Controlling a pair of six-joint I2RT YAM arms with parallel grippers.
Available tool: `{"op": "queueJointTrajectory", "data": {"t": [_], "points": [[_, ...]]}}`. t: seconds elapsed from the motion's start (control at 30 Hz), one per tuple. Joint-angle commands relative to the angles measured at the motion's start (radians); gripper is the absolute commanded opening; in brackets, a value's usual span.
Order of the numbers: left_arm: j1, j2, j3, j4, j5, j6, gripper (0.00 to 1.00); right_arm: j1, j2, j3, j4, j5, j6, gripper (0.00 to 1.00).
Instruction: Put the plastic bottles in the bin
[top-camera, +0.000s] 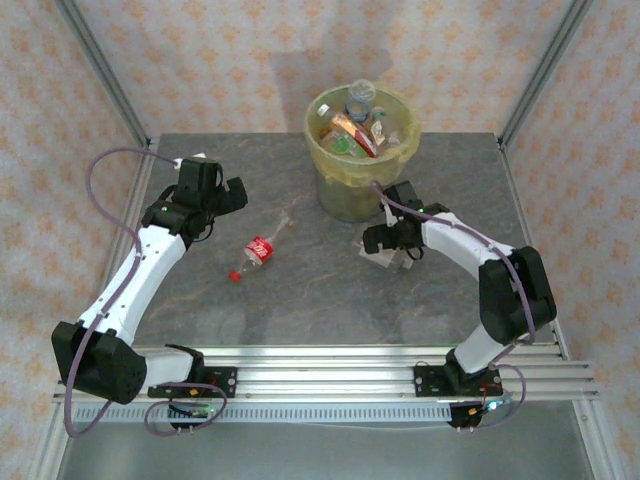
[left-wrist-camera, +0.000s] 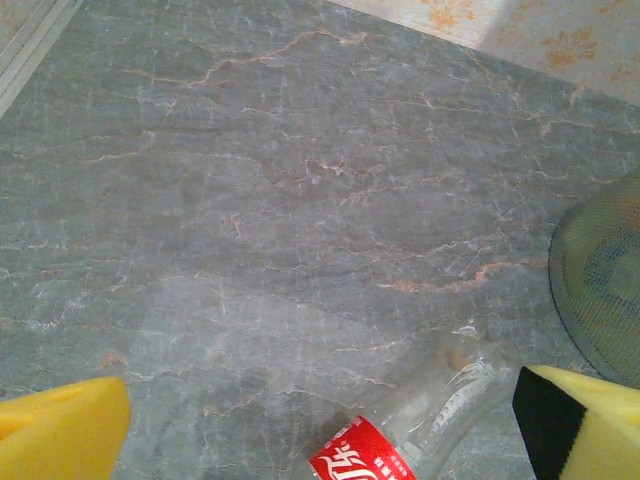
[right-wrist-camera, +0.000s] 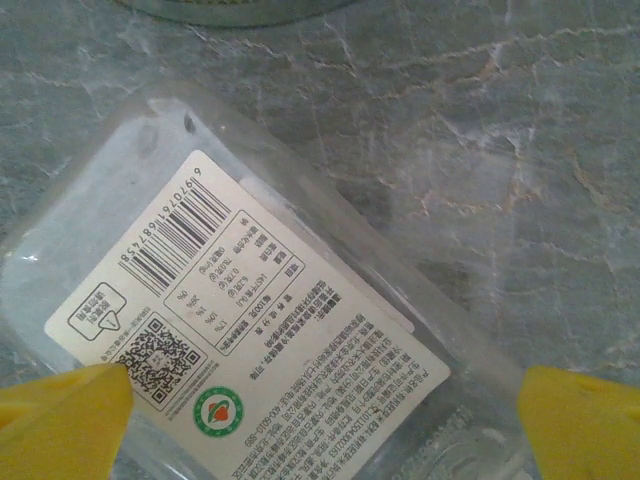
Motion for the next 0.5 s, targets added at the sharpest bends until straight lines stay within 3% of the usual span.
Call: {"op": "queueJointTrajectory", "data": {"t": [0.0,0.3,0.47], "points": [[0.010,0.015,0.006,-0.008,-0.003,0.015,1.00,-0.001,0.036,-0.020,0.011,-0.080,0.002,0.99],[0.010,0.018,0.012,-0.020,-0.012,0.012,1.00,-0.002,-0.066,-0.085,-0.058,-0.171,0.155,0.99],[0.010,0.022,0.019,-0.019,-0.012,0.006,1.00,-0.001,-0.129,-0.168,0.000,-0.294,0.270,0.99]]}}
